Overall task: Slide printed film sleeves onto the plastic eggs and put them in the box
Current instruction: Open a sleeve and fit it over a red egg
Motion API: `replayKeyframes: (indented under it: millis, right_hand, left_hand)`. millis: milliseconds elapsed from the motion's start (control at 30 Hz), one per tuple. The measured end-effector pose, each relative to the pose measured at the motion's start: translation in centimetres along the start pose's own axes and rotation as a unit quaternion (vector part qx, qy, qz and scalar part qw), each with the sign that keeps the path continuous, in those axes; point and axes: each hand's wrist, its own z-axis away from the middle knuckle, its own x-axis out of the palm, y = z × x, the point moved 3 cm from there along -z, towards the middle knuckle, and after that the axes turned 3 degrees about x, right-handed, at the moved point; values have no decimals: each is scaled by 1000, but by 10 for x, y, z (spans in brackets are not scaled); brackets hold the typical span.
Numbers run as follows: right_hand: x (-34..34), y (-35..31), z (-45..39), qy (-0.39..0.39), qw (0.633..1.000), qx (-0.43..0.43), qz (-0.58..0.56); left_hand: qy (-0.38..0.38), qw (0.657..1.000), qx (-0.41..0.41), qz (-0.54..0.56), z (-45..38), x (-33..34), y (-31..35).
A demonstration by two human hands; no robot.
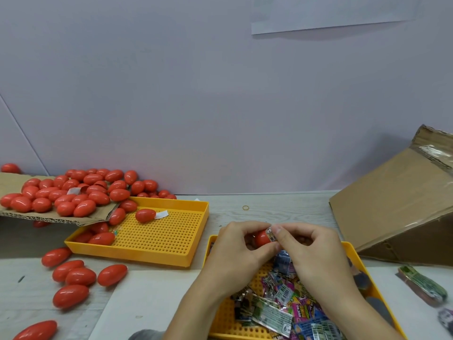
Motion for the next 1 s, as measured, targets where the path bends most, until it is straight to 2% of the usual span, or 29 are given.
replayKeyframes:
  millis: [200, 333, 500, 767, 1000]
  right_hand:
    - [2, -4, 2, 36, 993, -72, 85]
    - [6, -4, 6, 36, 965, -146, 213]
    - [10, -5, 8, 48, 938, -175, 296]
    - [6, -3, 6, 98, 925, -155, 333]
    - [6, -3, 7, 64, 919, -175, 348]
  left_hand:
    - [56, 998, 11, 32, 0, -3, 3]
    - [98, 988, -1, 118, -1, -7, 5]
    - [104, 983, -12, 151, -1, -3, 10]
    - [92, 990, -7, 111, -1, 6, 12]
    - [77, 993, -47, 82, 0, 2, 4]
